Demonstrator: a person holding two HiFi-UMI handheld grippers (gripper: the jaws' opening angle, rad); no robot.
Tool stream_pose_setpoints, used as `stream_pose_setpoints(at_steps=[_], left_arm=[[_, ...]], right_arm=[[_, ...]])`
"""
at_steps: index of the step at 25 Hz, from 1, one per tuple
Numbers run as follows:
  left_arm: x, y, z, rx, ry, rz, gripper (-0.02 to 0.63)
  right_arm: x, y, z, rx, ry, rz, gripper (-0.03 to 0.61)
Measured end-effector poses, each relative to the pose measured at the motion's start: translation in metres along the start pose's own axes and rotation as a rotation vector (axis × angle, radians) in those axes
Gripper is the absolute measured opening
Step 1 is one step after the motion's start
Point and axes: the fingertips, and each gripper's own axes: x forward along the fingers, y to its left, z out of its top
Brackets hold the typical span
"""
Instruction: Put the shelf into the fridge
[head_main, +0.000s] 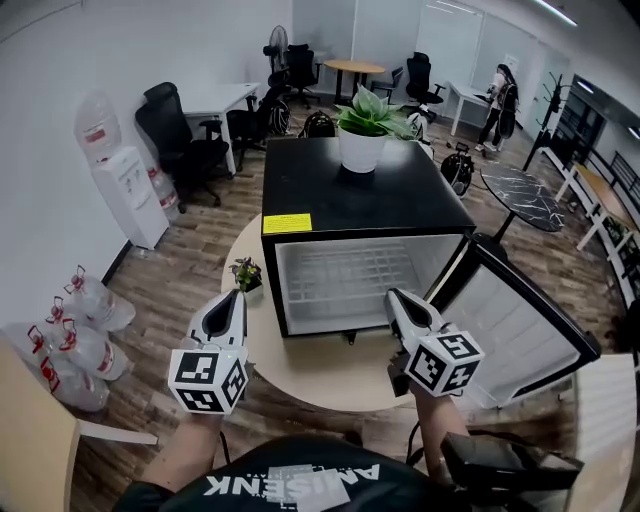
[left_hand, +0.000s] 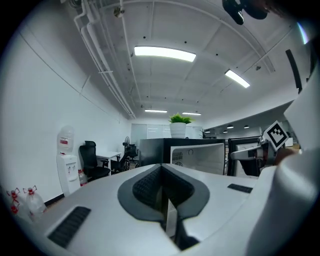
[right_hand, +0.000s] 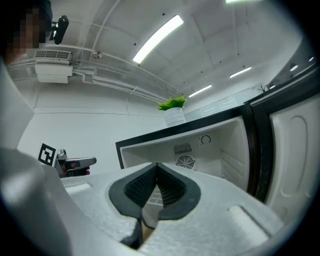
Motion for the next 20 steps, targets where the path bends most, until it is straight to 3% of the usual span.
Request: stream_pose_setpoints(at_steps=[4, 8, 13, 20], left_arm=[[0.001, -0.01, -0.004, 0.031, 0.032, -0.018, 0.002], [-0.001, -0.017, -0.007, -0.028, 0.023, -0.035, 0.0], [-0.003, -0.026, -0.018, -0.078, 0.064, -0.045, 0.0], [-0.003, -0.025, -0.02, -0.091, 0.062, -0.037, 0.0]], right_arm=[[-0.006, -0.007, -0.005, 0.003, 0.015, -0.015, 0.006], [-0.005, -0.005, -0.011, 0.028, 0.026, 0.001, 0.006], [-0.007, -0.014, -0.012, 0.051, 0.044, -0.042, 0.006], [-0.008, -0.009, -0.015, 0.026, 0.057, -0.015, 0.006]])
